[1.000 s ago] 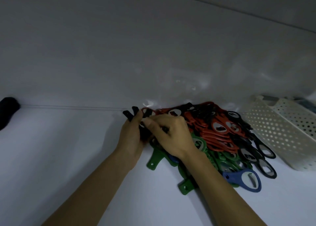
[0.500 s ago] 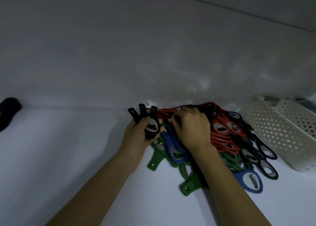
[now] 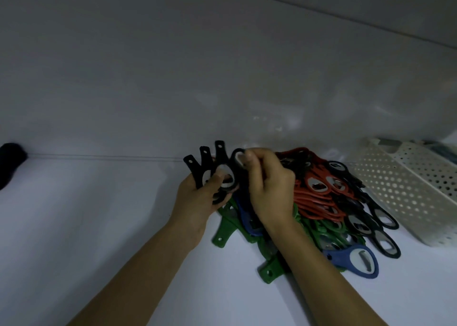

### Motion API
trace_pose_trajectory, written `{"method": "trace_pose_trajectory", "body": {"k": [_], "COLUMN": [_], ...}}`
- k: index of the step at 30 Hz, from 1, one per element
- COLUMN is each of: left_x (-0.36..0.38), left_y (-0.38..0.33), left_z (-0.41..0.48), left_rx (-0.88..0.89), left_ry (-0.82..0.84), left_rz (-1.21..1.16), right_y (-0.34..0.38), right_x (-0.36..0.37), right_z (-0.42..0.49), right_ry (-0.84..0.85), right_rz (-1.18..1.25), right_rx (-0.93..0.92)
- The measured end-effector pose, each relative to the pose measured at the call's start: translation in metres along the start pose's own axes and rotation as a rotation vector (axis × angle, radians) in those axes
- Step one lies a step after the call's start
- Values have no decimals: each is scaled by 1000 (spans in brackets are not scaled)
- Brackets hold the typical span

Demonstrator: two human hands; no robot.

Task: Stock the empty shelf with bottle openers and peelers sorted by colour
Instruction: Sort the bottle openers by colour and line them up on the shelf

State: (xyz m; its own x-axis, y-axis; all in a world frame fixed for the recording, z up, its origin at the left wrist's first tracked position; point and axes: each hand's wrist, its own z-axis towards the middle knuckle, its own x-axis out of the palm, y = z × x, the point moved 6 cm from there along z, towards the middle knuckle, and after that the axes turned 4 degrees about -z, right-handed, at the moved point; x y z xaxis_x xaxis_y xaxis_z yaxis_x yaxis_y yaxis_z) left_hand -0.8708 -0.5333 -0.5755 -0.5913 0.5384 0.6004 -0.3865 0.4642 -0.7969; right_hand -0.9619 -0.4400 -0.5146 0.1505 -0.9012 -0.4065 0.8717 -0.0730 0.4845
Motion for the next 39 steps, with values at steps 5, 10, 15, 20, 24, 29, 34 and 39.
{"method": "trace_pose_trajectory", "body": {"k": [5,10,15,20,24,29,34,39], "left_x": [-4,-3,-4,-3,-4,-1,-13,8], "left_y": [-1,0,4,5,5,2,-3,-10], "left_z": [4,5,4,3,4,5,5,-6], "left_rx": [-56,-94,-104,-107,-113,-90,-3,249], "left_ry": [-41,-31,-39,-61,-63,-31,-56,85], "left_rz": [-152,-186,-142,-140,-133,-171,-262,108], "right_y": [11,7,-20,-55,-29,5,16,-7], "right_x": [23,35,17,27,11,13,33,22], "right_z": [-7,-9,17,13,15,3,-9,-3], "right_ry": [281,427,244,529,213,301,541,368], "right_rz": [112,113,-392,-829,-550,-36,202,508], "right_rx": [-118,-81,-61,50,-60,-139,58,514]}}
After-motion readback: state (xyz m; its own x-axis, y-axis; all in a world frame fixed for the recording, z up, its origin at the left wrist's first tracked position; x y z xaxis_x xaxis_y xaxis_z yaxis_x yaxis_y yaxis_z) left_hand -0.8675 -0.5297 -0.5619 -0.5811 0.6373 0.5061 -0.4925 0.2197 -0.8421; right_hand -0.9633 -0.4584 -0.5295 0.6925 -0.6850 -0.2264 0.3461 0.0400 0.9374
